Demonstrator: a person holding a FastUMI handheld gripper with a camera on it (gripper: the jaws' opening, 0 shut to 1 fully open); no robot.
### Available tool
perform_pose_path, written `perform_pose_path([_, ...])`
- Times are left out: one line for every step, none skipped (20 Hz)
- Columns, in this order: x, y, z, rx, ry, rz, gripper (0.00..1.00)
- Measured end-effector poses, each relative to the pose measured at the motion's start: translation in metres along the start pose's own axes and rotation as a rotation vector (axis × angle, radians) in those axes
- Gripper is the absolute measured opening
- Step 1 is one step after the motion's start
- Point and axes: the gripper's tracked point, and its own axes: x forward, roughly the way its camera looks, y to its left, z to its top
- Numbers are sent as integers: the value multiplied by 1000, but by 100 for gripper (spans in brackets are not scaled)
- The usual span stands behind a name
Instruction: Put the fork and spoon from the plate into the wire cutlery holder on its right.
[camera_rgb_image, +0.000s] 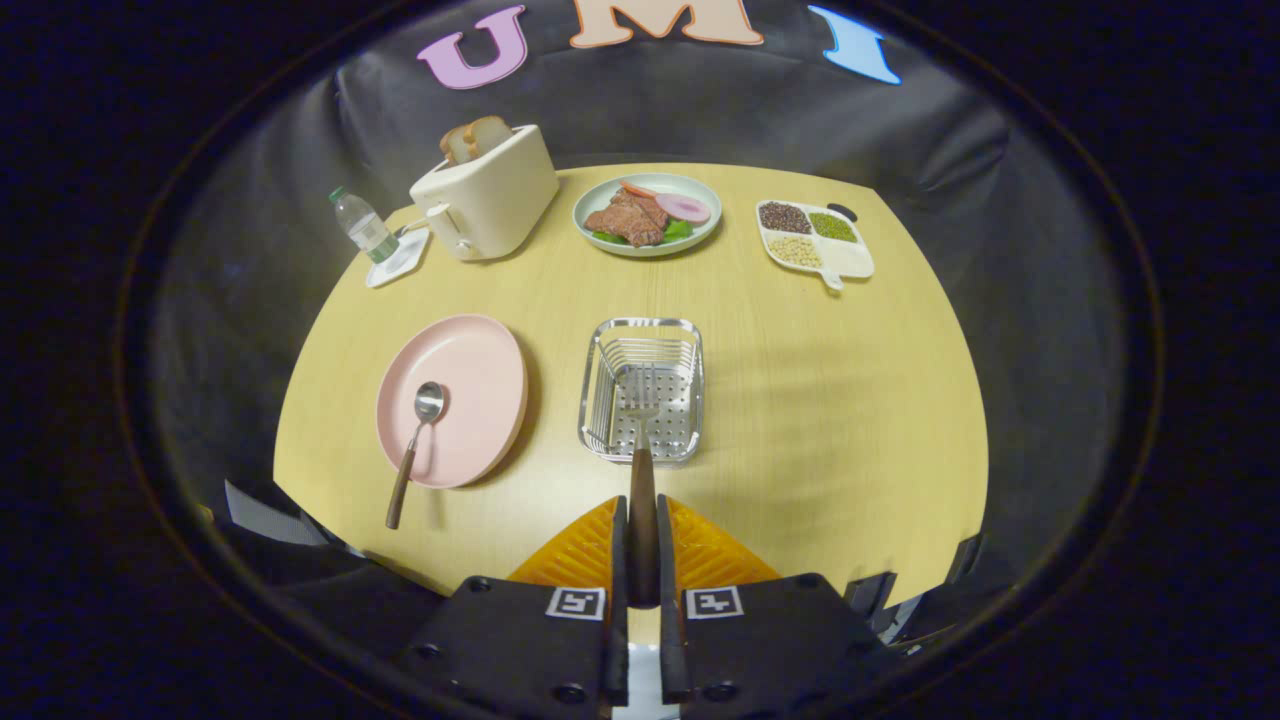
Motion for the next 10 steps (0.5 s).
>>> perform_pose_path([1,-1,1,7,-2,1,29])
perform_pose_path([0,-1,1,18,-8,3,38])
perform_pose_path([-3,-1,1,30,-14,7,47])
perform_pose_path([-6,-1,1,40,-23,12,56])
perform_pose_path([-5,-3,2,48,-40,2,65])
perform_pose_path([-9,-4,5,56,-56,1,74])
perform_pose_path([-8,-3,3,66,-67,2,82])
perform_pose_path([-8,-5,4,74,-80,-2,91])
perform_pose_path([-8,-7,3,79,-91,-7,100])
perform_pose_path([-11,-9,3,84,-101,-13,100])
